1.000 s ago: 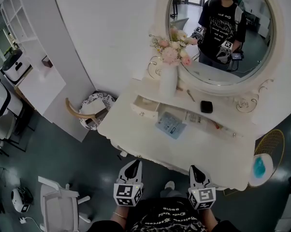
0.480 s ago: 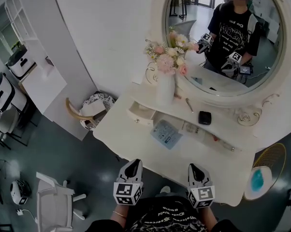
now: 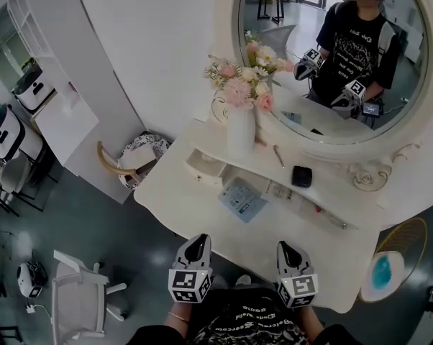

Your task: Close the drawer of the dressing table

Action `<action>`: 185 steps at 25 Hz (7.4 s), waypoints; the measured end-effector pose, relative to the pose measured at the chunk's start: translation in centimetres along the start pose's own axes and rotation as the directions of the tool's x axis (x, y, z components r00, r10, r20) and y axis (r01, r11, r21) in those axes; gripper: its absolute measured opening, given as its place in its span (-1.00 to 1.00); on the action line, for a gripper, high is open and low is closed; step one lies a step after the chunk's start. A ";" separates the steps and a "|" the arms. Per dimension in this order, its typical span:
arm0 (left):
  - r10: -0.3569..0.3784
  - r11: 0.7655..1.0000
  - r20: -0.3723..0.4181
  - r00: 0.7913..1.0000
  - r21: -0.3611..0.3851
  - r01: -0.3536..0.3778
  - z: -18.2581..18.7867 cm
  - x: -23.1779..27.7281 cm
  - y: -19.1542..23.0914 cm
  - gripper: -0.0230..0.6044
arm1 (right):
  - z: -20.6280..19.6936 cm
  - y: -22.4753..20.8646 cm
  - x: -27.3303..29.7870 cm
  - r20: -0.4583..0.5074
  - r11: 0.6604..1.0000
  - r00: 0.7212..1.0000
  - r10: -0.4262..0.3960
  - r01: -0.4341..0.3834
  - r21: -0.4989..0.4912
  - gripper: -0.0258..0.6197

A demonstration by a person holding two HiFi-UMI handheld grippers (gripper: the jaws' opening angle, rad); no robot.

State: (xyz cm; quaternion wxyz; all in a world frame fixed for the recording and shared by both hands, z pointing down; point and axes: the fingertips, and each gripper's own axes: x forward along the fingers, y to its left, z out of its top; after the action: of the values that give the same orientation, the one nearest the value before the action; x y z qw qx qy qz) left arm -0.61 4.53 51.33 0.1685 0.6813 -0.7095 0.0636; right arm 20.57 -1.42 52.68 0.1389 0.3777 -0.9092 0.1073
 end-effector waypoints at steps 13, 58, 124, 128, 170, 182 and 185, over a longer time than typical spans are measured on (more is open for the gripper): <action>0.003 1.000 -0.001 1.000 0.004 -0.003 1.1 2.2 1.7 -0.82 | 0.5 -0.2 1.0 0.006 0.999 1.000 -0.020 0.020 0.027 -0.89; -0.224 0.968 -0.230 0.947 0.061 0.244 2.2 16.7 13.5 -0.39 | 4.8 4.8 14.6 -0.038 0.962 0.965 -0.259 0.261 0.084 -0.89; -0.222 0.946 -0.318 0.922 0.160 0.282 1.0 21.2 11.4 -0.60 | 3.3 4.9 14.4 -0.088 0.930 0.937 -0.339 0.348 0.118 -0.89; -0.224 0.945 -0.315 0.922 0.160 0.285 1.0 21.3 11.4 -0.60 | 3.1 5.1 14.4 -0.094 0.932 0.938 -0.335 0.344 0.117 -0.89; -0.219 0.942 -0.313 0.924 0.178 0.284 1.8 23.2 11.1 -0.60 | 2.5 4.2 14.4 -0.107 0.920 0.930 -0.351 0.364 0.146 -0.89; -0.217 0.940 -0.316 0.924 0.187 0.285 1.9 23.8 11.1 -0.60 | 2.1 4.0 14.2 -0.115 0.916 0.927 -0.358 0.372 0.150 -0.89; -0.215 0.941 -0.315 0.924 0.187 0.283 1.9 23.9 11.0 -0.60 | 2.1 3.9 14.2 -0.115 0.916 0.926 -0.359 0.373 0.150 -0.89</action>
State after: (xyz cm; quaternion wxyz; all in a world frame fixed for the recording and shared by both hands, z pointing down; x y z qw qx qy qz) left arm -12.14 -17.97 58.85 0.1977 0.7645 -0.5721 0.2218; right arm 7.80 -8.70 55.05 0.1626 0.5465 -0.8033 0.1719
